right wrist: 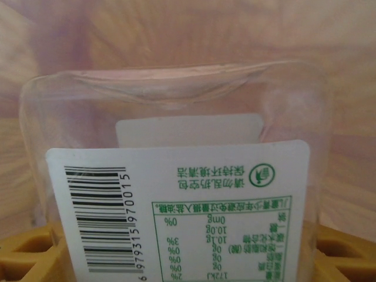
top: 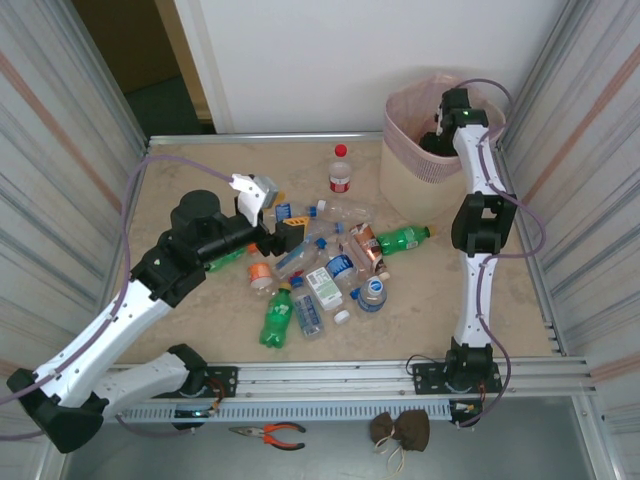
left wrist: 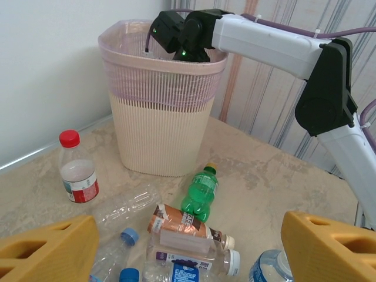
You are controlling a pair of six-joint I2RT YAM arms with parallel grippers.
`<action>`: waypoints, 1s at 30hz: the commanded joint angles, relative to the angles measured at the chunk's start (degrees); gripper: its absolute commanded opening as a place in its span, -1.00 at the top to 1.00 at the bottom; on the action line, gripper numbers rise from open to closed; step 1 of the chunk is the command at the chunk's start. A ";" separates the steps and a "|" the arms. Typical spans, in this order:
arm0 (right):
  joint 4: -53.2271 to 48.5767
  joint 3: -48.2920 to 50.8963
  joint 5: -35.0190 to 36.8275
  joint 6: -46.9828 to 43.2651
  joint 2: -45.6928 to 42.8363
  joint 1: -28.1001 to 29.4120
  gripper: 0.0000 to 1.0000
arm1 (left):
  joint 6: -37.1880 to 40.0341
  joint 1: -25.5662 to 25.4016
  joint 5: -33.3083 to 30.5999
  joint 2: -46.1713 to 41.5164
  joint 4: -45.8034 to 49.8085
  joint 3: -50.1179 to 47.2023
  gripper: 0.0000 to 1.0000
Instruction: Put the plastic bottles in the bin
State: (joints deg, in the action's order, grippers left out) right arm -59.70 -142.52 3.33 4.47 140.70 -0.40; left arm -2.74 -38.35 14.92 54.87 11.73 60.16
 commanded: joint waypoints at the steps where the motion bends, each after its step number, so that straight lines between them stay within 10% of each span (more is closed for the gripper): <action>1: -2.88 -1.62 5.61 0.17 0.69 -0.37 -0.23 | 0.01 0.38 -1.23 -0.75 0.64 -0.94 -0.62; 14: -5.25 -0.01 9.74 2.89 -2.22 -1.00 -0.66 | -0.57 0.47 -2.09 -1.18 3.16 -1.17 -0.63; 30: -5.90 1.16 6.73 3.65 -13.99 -0.26 -0.72 | -7.34 3.93 -7.26 3.14 13.10 0.74 -0.56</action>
State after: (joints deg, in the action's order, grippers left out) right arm -64.20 -141.60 10.66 6.61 131.94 -0.84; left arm -6.74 -35.81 9.89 57.14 20.86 59.20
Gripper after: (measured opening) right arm 0.861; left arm 0.783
